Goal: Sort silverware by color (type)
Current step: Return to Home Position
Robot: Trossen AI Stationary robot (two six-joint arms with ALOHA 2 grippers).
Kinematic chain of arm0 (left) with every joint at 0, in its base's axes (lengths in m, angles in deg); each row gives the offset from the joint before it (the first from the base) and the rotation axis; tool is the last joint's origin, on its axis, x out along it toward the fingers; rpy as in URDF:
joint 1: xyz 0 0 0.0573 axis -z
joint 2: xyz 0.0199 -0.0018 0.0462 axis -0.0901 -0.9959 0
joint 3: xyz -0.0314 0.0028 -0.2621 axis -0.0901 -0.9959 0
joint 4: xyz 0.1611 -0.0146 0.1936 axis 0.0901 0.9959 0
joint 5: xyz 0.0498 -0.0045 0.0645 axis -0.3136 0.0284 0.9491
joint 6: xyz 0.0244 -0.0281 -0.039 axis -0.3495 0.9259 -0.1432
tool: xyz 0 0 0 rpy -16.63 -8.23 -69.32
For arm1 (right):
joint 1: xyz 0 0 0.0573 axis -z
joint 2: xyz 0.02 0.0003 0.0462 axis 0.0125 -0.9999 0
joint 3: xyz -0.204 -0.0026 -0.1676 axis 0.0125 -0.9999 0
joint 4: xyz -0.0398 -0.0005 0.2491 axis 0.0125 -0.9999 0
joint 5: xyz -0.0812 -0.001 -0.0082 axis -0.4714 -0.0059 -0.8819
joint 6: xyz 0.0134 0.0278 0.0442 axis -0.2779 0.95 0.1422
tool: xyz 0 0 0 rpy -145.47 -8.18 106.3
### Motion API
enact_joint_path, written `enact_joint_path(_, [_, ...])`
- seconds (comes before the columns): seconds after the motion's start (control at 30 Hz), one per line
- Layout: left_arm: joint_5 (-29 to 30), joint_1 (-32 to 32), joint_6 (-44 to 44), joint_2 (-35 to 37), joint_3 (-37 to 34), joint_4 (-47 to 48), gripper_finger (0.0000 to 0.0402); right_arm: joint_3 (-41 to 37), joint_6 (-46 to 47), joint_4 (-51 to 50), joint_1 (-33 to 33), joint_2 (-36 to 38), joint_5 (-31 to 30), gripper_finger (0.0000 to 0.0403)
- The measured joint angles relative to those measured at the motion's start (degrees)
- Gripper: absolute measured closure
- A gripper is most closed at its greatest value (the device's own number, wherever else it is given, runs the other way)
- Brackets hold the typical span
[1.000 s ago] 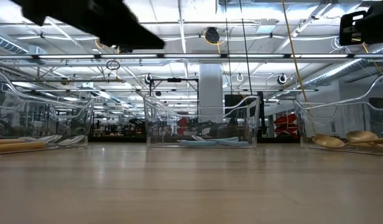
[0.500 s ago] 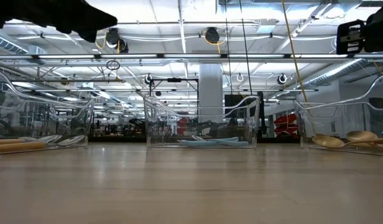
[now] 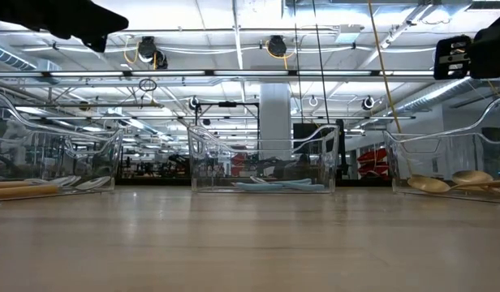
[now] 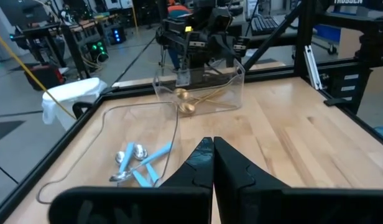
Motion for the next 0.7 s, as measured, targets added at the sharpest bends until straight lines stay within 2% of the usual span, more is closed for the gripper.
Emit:
enact_joint_path(0.17, [0.0, 0.0, -0.1, 0.3, 0.0, 1.7, 0.0401, -3.0, -1.9, 5.8, 2.7, 1.5, 2.7, 0.0403])
enact_joint_path(0.3, [0.3, 0.0, 0.4, 0.7, 0.0, 3.9, 0.0401, -3.5, -2.0, 6.2, 5.3, 1.8, 3.4, 0.0403])
enact_joint_path(0.4, [0.4, 0.0, 1.4, 1.5, -0.2, 4.4, 0.0401, -3.6, -1.7, 5.9, 6.9, 1.8, 7.3, 0.0403])
enact_joint_path(0.7, [0.2, 0.0, 2.1, 11.6, -9.1, 2.5, 0.0401, -3.7, 0.0, 4.6, 10.2, 1.8, 9.0, 0.0403])
